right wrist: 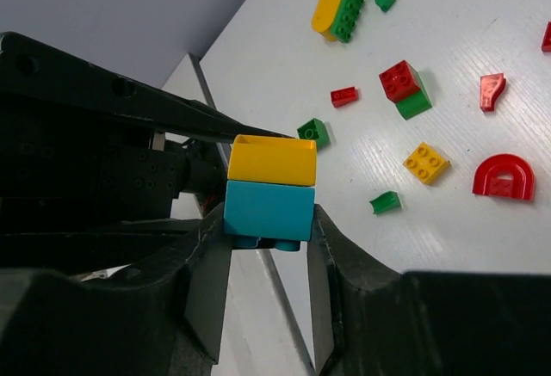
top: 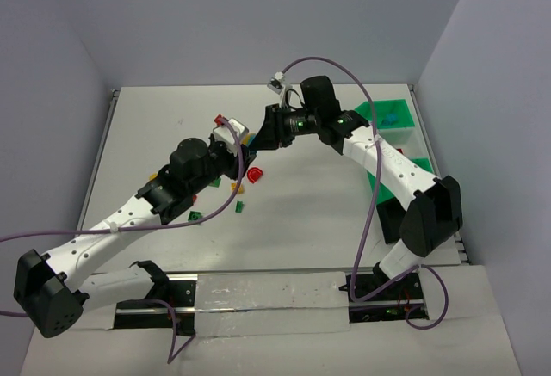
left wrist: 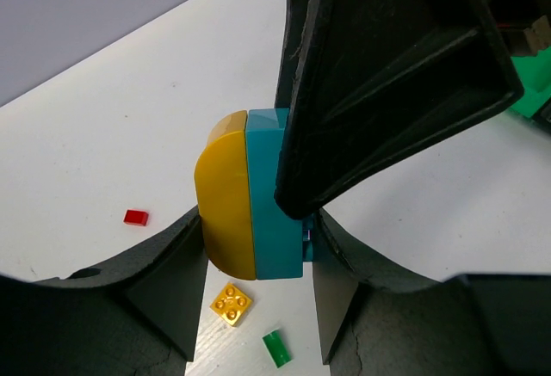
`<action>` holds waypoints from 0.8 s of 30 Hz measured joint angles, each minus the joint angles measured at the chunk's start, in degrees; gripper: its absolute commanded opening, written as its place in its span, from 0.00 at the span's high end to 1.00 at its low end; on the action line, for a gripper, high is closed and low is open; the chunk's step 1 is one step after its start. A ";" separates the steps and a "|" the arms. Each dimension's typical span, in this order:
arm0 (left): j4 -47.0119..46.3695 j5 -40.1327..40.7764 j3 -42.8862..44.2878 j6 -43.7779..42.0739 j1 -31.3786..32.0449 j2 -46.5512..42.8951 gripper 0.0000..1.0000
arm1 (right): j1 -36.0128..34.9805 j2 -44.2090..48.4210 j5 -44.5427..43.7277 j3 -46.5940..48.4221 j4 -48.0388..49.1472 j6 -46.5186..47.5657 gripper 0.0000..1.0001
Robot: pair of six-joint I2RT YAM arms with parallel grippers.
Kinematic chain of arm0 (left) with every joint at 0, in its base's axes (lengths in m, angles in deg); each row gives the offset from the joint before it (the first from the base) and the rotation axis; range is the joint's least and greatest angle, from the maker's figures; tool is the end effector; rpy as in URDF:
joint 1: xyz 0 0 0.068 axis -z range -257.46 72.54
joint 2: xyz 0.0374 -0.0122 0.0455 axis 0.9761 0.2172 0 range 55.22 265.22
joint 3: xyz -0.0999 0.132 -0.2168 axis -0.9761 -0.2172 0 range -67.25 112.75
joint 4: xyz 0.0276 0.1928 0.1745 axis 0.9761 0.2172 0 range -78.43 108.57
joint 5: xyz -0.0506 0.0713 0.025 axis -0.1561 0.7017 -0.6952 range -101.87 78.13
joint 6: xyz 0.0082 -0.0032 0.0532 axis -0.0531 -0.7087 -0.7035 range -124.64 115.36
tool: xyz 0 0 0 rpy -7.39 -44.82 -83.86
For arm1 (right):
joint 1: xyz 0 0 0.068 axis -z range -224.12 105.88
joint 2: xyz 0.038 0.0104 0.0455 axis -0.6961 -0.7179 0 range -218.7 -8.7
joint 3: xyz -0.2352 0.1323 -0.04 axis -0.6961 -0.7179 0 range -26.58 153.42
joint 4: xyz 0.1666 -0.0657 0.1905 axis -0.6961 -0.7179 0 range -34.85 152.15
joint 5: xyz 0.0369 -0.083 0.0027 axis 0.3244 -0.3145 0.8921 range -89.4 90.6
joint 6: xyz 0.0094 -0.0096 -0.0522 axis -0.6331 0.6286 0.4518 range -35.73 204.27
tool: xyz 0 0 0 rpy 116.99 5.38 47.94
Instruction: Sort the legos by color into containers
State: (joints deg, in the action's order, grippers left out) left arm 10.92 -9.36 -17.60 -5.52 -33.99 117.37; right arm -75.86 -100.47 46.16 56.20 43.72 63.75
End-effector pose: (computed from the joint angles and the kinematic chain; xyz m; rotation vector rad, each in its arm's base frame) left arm 0.1869 -0.1751 0.3300 0.6511 1.6828 -0.4950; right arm 0.2989 0.2149 0.3529 -0.7415 2.0453 1.3590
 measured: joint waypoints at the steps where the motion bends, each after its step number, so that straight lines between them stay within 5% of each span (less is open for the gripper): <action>1: -0.02 0.04 0.00 0.01 0.00 -0.02 0.43 | 0.02 0.00 -0.01 0.00 0.04 -0.03 0.73; 3: -0.03 0.03 0.00 0.01 0.00 -0.02 0.06 | 0.02 0.00 0.22 -0.03 0.06 0.14 0.85; 4: 0.00 -0.04 0.00 0.10 0.02 -0.02 0.01 | 0.02 0.00 0.47 -0.06 0.12 -0.01 0.88; 7: 0.49 -0.08 0.37 0.15 0.11 0.00 0.01 | 0.02 0.00 1.42 -0.36 0.28 0.19 0.99; 13: 7.74 -1.47 5.42 0.24 -0.23 0.62 0.01 | 1.57 0.00 3.32 -1.23 -0.63 3.02 1.00; 20: 19.38 -12.01 13.08 3.01 -5.17 0.42 0.01 | 9.52 1.50 5.65 -4.65 -5.54 9.33 1.00; 24: 23.38 -22.46 17.61 5.78 -13.07 3.03 0.01 | 13.14 3.16 7.58 -4.87 -10.50 15.75 1.00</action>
State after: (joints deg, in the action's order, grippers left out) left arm 34.30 -31.82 0.01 0.26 -47.06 120.39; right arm -62.72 -97.31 53.74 51.33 33.22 79.50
